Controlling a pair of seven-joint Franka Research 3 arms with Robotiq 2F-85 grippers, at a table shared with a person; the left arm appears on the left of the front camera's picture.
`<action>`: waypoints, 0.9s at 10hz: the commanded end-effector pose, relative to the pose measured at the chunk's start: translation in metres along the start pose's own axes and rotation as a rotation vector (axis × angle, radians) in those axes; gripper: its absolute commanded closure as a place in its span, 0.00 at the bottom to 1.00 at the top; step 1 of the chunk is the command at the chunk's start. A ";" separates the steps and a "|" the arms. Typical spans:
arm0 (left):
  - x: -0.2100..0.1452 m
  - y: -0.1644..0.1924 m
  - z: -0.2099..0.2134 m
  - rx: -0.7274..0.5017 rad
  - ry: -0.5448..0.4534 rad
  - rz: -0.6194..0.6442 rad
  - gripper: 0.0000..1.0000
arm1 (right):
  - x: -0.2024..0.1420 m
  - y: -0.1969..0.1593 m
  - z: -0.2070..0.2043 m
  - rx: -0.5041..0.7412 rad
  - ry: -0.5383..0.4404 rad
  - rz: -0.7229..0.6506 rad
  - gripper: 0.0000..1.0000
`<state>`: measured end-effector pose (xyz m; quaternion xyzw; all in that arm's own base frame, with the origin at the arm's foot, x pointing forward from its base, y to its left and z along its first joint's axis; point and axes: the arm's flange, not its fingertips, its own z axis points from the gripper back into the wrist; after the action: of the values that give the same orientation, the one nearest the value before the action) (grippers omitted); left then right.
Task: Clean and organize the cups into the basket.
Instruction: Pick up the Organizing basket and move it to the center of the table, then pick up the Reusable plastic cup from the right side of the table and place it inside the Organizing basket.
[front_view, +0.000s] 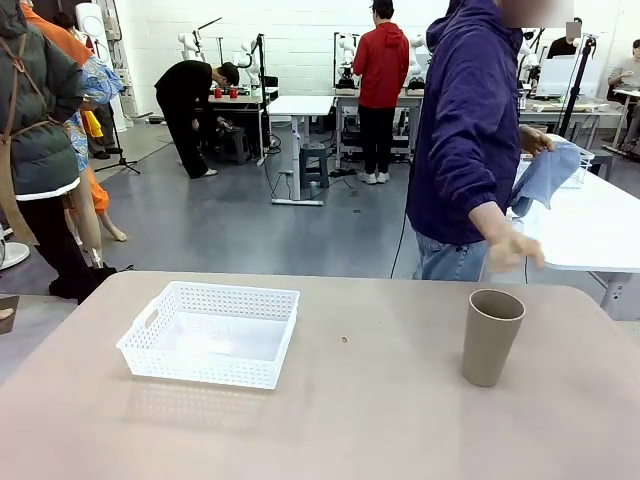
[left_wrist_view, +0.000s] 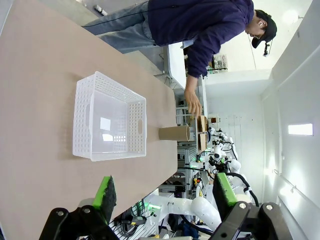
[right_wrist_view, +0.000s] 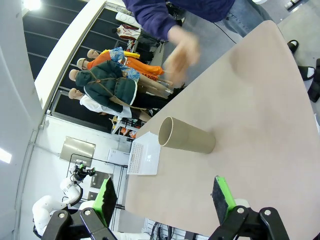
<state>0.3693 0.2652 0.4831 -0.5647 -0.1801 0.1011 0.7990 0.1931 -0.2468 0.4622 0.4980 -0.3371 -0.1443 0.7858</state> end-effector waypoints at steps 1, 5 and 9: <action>0.001 -0.006 -0.022 0.078 0.071 -0.036 0.00 | -0.005 0.011 -0.018 -0.036 0.039 0.288 0.00; -0.001 -0.047 -0.126 0.581 0.411 -0.182 0.00 | -0.006 0.021 -0.094 0.150 0.464 0.866 0.00; 0.012 -0.066 -0.229 0.945 0.636 -0.094 0.00 | -0.003 -0.005 -0.136 0.223 0.709 0.894 0.00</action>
<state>0.4546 0.0470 0.4804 -0.1802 0.0750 -0.0446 0.9798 0.2739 -0.1353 0.4217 0.3955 -0.2607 0.4071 0.7809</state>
